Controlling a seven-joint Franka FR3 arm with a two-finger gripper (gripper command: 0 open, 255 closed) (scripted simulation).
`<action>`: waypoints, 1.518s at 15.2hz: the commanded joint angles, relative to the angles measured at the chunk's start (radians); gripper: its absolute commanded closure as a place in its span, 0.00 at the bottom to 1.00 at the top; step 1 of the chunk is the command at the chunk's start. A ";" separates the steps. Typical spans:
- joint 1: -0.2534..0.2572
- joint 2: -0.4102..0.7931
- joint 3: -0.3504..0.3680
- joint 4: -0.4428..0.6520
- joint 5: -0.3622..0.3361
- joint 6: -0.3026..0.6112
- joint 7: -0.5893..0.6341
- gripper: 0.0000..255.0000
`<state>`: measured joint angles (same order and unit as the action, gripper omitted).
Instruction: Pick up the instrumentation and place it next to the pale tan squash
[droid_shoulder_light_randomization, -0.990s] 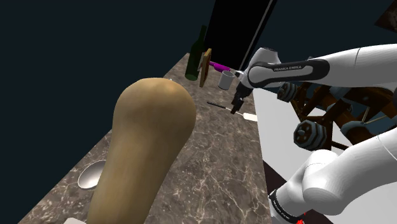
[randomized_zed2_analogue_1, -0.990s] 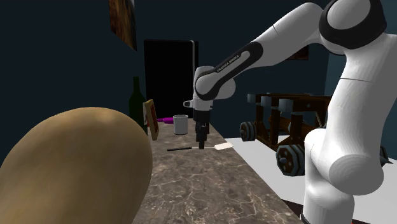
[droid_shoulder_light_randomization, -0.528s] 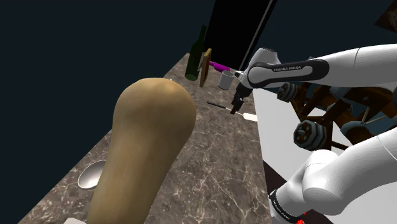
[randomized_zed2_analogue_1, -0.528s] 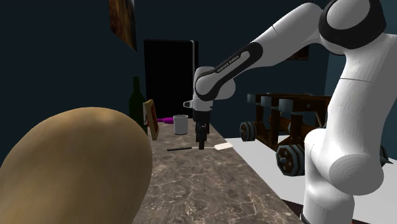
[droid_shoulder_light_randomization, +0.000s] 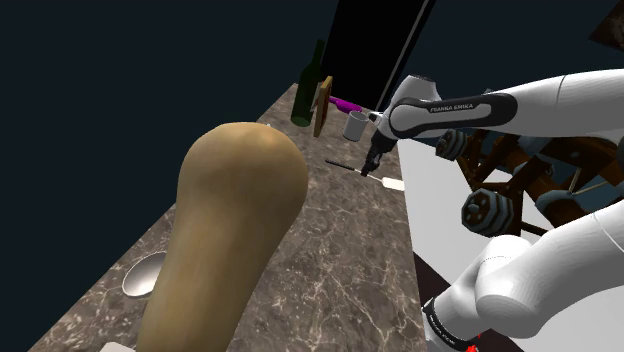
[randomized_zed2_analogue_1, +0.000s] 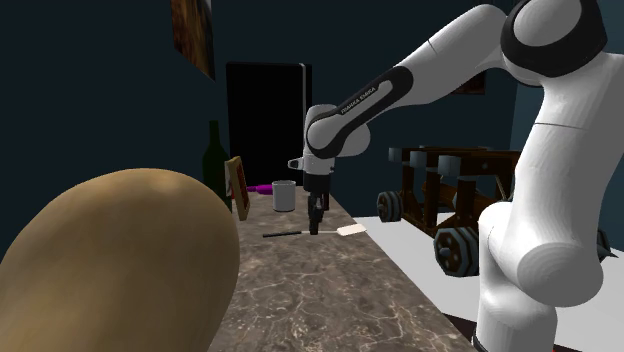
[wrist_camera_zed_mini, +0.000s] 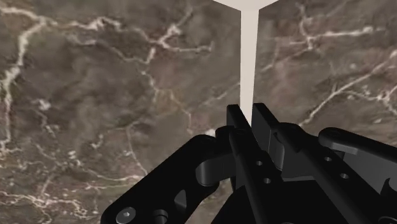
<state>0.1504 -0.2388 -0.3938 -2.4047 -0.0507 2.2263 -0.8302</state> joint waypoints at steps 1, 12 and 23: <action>0.000 0.000 0.000 0.000 0.000 0.000 0.000 1.00; -0.003 -0.059 0.017 0.086 -0.016 -0.143 0.020 1.00; -0.002 -0.094 0.032 0.205 -0.021 -0.295 0.032 1.00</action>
<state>0.1490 -0.3262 -0.3630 -2.2080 -0.0698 1.9464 -0.7997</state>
